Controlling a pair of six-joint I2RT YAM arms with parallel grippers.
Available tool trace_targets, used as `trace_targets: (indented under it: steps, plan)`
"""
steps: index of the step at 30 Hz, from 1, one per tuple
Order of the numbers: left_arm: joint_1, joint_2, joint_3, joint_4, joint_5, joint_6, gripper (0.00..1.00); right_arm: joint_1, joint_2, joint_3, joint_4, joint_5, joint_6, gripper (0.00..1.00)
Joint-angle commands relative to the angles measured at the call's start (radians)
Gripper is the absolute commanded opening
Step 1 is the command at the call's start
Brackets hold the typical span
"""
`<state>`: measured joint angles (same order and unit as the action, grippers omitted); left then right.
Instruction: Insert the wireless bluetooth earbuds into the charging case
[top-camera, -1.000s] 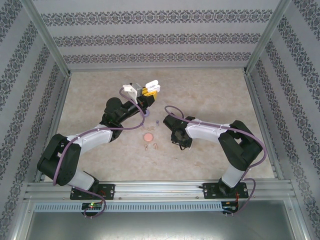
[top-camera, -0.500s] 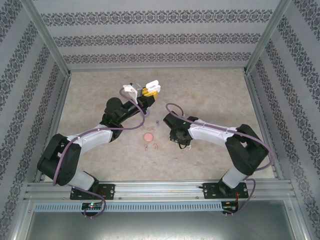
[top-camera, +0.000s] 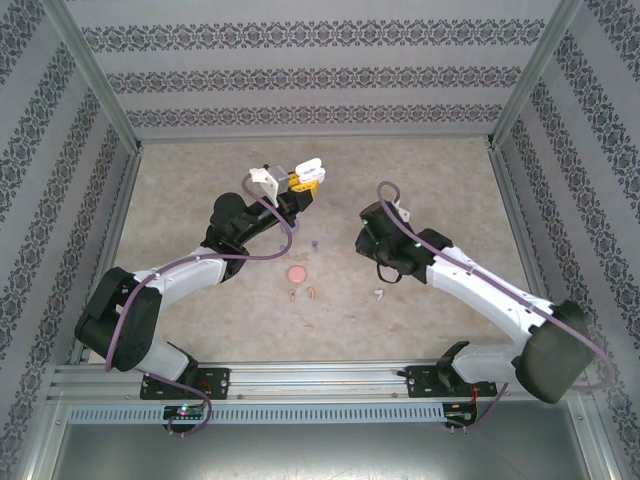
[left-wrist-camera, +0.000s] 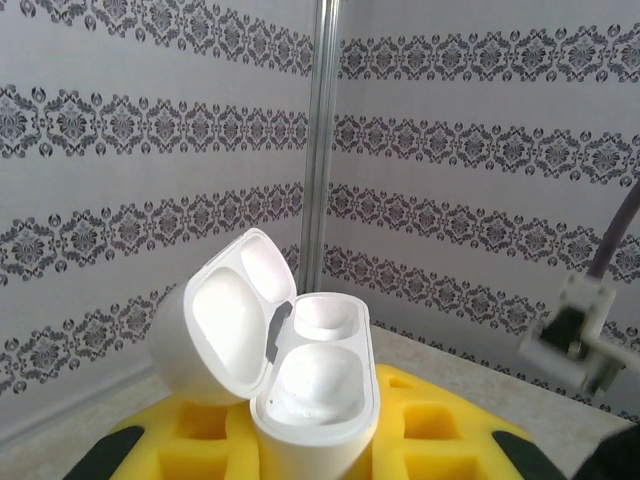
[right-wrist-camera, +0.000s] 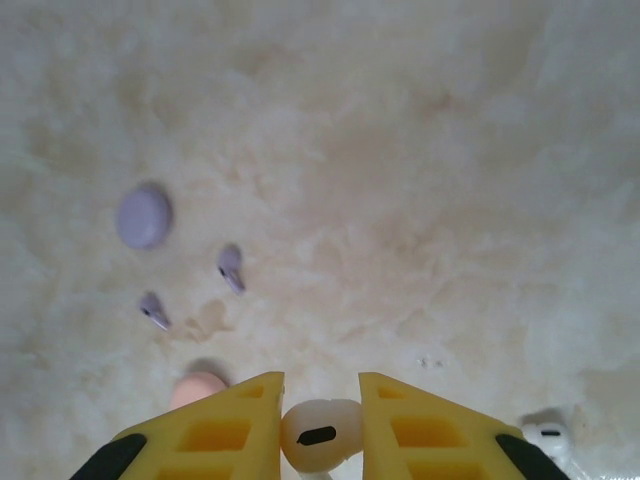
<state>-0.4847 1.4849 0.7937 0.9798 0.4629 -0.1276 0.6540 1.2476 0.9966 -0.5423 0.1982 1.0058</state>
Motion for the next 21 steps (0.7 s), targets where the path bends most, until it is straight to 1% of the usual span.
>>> trace_targets:
  steps: [1, 7, 10, 12, 15, 17, 21]
  plan:
    - [-0.011, -0.015, 0.038, 0.041, 0.032, 0.053, 0.00, -0.031, -0.066, 0.086, 0.010, 0.022, -0.101, 0.23]
    - [-0.014, -0.003, 0.052, 0.028, 0.097, 0.120, 0.00, -0.066, -0.101, 0.237, 0.065, -0.017, -0.221, 0.23]
    - [-0.023, 0.002, 0.061, 0.005, 0.115, 0.188, 0.00, -0.074, -0.096, 0.305, 0.124, -0.054, -0.268, 0.23]
    - [-0.036, 0.003, 0.076, -0.031, 0.103, 0.254, 0.00, -0.076, -0.093, 0.341, 0.172, -0.082, -0.296, 0.24]
    - [-0.054, 0.008, 0.105, -0.090, 0.076, 0.341, 0.00, -0.076, -0.089, 0.370, 0.246, -0.122, -0.327, 0.23]
    - [-0.061, 0.019, 0.130, -0.123, 0.069, 0.374, 0.00, -0.076, -0.091, 0.369, 0.301, -0.147, -0.337, 0.24]
    - [-0.077, 0.047, 0.178, -0.158, 0.073, 0.380, 0.00, -0.076, -0.091, 0.342, 0.409, -0.182, -0.346, 0.24]
